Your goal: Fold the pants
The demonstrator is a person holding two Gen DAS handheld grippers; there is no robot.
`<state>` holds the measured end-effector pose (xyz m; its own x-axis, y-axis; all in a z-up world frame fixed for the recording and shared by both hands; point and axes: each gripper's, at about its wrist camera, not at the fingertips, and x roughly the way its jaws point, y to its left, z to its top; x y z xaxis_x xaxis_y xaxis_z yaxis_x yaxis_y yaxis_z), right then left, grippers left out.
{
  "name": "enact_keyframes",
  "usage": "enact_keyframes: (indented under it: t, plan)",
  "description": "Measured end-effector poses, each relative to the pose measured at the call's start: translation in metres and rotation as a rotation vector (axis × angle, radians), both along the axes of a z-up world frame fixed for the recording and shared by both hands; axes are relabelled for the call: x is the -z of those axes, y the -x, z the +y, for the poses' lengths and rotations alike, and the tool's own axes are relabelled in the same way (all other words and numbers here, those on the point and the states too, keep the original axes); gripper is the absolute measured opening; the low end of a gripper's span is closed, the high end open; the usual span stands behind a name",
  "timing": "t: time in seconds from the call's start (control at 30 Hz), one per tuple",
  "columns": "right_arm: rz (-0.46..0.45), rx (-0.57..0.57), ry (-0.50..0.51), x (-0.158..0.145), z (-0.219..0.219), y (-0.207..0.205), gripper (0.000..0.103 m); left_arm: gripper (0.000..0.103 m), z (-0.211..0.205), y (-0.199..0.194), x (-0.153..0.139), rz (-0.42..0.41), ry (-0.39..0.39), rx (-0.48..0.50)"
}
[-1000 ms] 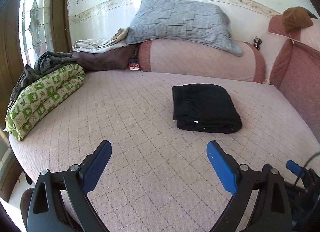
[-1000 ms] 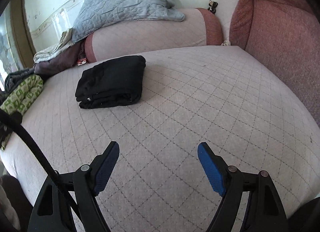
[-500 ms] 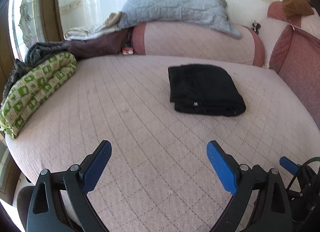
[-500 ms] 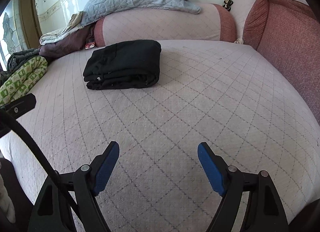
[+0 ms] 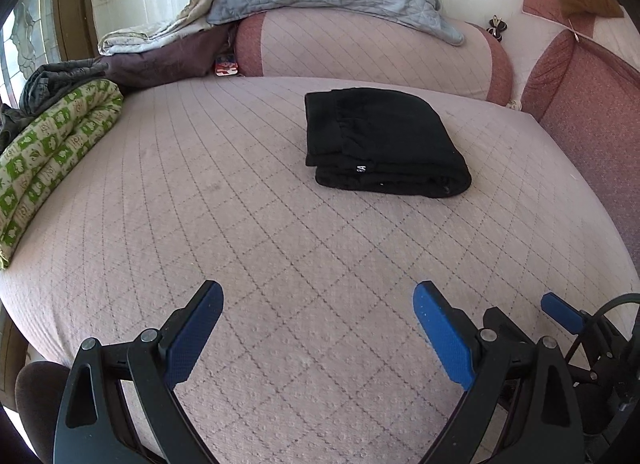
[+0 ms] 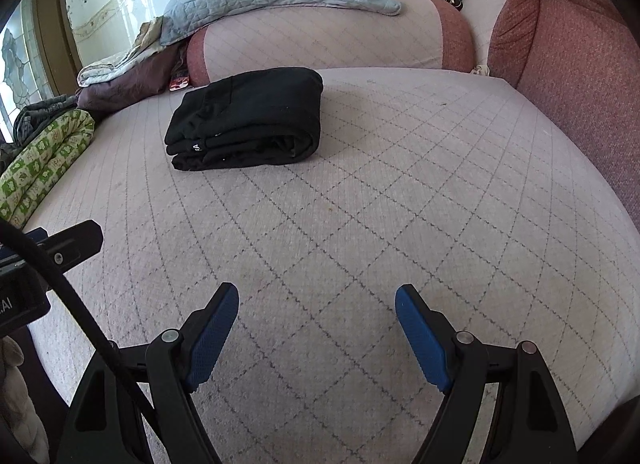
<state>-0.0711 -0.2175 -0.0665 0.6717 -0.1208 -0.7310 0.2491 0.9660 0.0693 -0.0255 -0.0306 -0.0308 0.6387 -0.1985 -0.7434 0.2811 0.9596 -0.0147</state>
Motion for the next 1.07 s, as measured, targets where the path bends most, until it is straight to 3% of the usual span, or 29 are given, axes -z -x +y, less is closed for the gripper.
enact_keyframes:
  t: [0.23,0.47,0.57,0.67,0.97,1.07]
  plan:
    - [0.006,-0.003,0.004,0.001,0.001,-0.001,0.085,0.096,0.003,0.001,-0.005,-0.042,-0.013,-0.013]
    - [-0.007,-0.008,0.014,0.0,0.004,0.0,0.085,0.096,0.017,0.024,-0.037,-0.269,-0.006,-0.12]
    - [-0.02,-0.013,0.016,-0.002,0.006,0.002,0.085,0.103,0.024,0.026,-0.052,-0.315,-0.002,-0.181]
    - [-0.044,-0.026,0.021,-0.008,0.01,0.005,0.085,0.103,0.028,0.025,-0.067,-0.35,0.034,-0.17]
    - [-0.086,-0.054,0.069,-0.039,0.021,-0.008,0.086,0.103,0.028,-0.009,-0.061,-0.205,0.002,-0.123]
    - [-0.06,-0.062,0.05,-0.041,0.024,-0.021,0.086,0.103,0.032,-0.022,-0.053,-0.118,0.04,-0.1]
